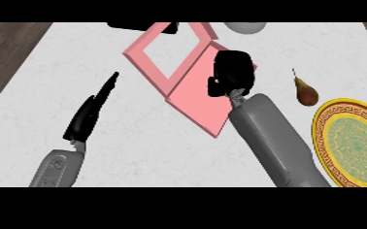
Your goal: Pick the eggplant from the plate and place it in the cardboard box
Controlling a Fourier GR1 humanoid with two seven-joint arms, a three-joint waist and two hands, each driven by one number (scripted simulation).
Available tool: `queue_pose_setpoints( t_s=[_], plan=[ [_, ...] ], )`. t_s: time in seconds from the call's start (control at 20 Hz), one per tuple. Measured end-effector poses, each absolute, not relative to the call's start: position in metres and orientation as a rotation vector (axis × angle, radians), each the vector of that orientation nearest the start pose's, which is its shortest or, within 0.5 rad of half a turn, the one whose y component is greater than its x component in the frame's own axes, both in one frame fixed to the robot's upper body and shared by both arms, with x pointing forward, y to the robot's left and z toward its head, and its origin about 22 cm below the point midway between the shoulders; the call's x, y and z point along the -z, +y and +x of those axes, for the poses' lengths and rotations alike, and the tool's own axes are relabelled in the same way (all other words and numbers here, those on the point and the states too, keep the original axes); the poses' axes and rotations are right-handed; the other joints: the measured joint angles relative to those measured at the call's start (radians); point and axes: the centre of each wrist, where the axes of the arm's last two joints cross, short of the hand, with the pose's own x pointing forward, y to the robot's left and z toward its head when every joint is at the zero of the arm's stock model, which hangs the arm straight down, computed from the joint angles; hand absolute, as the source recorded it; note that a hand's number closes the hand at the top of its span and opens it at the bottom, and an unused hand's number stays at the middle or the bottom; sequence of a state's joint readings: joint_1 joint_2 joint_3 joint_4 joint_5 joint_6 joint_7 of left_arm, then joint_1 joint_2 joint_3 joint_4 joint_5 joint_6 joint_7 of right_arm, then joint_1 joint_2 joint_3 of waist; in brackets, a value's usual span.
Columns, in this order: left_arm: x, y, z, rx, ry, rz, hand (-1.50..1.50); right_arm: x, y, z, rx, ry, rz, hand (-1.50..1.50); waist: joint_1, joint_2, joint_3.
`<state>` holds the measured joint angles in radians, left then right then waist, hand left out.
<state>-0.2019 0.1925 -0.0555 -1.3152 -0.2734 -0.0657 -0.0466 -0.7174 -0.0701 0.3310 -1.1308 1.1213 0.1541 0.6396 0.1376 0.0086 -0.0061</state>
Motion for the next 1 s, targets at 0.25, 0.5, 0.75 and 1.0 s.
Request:
queue_pose_setpoints(
  t_s=[0.25,0.5,0.75,1.0],
  plan=[
    [-0.002,0.246,0.297,0.535,-1.511,0.225,0.0,-0.136,-0.023,0.356,-1.073,-1.179,-1.297,1.5,0.013,0.0,0.001],
    [-0.001,0.244,0.301,0.529,-1.504,0.231,0.0,-0.184,0.018,0.346,-0.996,-1.254,-1.443,1.5,-0.002,-0.004,0.001],
    [0.006,0.246,0.298,0.514,-1.492,0.251,0.0,-0.214,0.037,0.34,-0.929,-1.291,-1.5,1.5,-0.032,-0.009,0.001],
    [0.009,0.256,0.294,0.48,-1.483,0.269,0.0,-0.236,0.044,0.341,-0.849,-1.304,-1.536,1.5,-0.061,-0.012,0.002]
  ],
)
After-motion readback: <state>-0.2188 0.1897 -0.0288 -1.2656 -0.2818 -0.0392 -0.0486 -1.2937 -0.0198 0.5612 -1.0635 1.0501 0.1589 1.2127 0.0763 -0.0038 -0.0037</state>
